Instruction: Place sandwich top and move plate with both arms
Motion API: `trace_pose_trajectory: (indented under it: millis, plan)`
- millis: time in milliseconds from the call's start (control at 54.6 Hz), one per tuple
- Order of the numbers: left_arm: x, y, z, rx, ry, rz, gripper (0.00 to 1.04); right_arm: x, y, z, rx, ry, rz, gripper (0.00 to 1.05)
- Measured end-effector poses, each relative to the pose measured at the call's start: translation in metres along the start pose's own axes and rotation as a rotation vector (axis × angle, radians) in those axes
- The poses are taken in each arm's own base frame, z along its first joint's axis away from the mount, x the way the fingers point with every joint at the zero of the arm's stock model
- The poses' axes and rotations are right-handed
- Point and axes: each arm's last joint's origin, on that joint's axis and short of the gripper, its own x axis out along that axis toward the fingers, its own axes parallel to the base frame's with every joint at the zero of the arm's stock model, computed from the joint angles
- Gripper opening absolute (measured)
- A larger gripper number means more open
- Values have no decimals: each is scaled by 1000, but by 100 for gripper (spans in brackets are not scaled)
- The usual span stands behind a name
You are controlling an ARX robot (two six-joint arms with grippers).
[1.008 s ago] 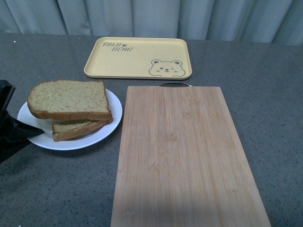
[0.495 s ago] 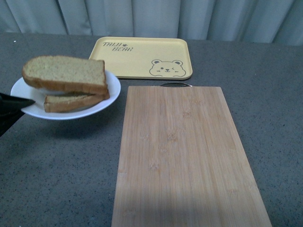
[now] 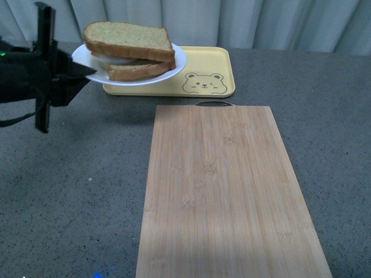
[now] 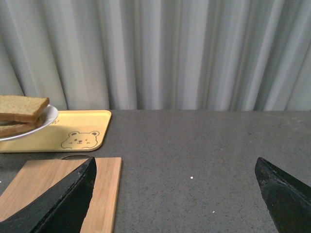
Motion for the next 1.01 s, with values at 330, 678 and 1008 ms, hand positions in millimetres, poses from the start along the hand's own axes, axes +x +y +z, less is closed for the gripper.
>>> trace_pose_trajectory:
  millis: [330, 678, 1008]
  plan:
    - [89, -11, 8, -11, 42, 88, 4, 0, 0, 0, 0, 0, 0, 95]
    - [113, -5, 25, -26, 33, 157, 4, 0, 0, 0, 0, 0, 0, 95]
    - [101, -3, 23, 11, 48, 182, 48, 0, 0, 0, 0, 0, 0, 95]
